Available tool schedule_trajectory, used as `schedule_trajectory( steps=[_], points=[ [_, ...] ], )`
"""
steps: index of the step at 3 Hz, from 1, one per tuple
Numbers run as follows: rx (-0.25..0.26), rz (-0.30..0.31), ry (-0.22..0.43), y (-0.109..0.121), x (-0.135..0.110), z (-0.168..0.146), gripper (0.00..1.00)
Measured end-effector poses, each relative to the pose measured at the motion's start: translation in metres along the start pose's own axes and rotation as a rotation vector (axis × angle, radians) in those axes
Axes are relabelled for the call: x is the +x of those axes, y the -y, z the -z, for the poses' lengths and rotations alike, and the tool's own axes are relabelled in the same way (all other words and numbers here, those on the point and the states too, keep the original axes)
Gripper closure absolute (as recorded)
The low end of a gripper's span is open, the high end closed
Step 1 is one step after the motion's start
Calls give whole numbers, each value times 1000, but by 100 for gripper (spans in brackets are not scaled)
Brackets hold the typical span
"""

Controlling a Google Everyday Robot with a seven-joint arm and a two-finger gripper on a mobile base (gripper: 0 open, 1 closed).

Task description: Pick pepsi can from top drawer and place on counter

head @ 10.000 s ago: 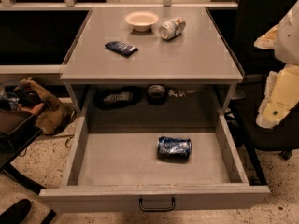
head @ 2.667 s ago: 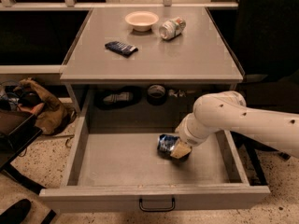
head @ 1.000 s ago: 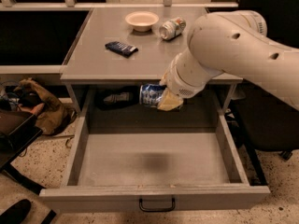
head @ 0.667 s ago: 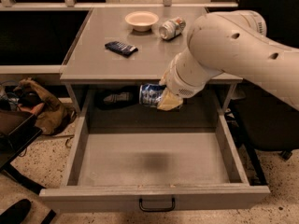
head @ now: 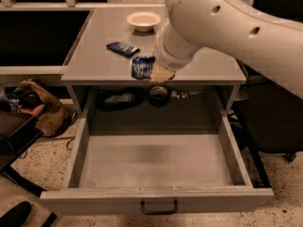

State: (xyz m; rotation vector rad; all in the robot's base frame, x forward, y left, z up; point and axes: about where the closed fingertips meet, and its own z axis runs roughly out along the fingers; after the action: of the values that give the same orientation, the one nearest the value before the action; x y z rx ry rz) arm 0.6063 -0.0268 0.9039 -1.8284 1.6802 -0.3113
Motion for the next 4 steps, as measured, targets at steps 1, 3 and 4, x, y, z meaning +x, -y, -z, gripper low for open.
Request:
schedule_trajectory(
  steps=[1, 3, 4],
  points=[
    [72, 27, -21, 43, 0, -12, 100],
    [97, -138, -113, 70, 70, -60, 100],
    [64, -213, -131, 62, 99, -79, 100]
  ],
)
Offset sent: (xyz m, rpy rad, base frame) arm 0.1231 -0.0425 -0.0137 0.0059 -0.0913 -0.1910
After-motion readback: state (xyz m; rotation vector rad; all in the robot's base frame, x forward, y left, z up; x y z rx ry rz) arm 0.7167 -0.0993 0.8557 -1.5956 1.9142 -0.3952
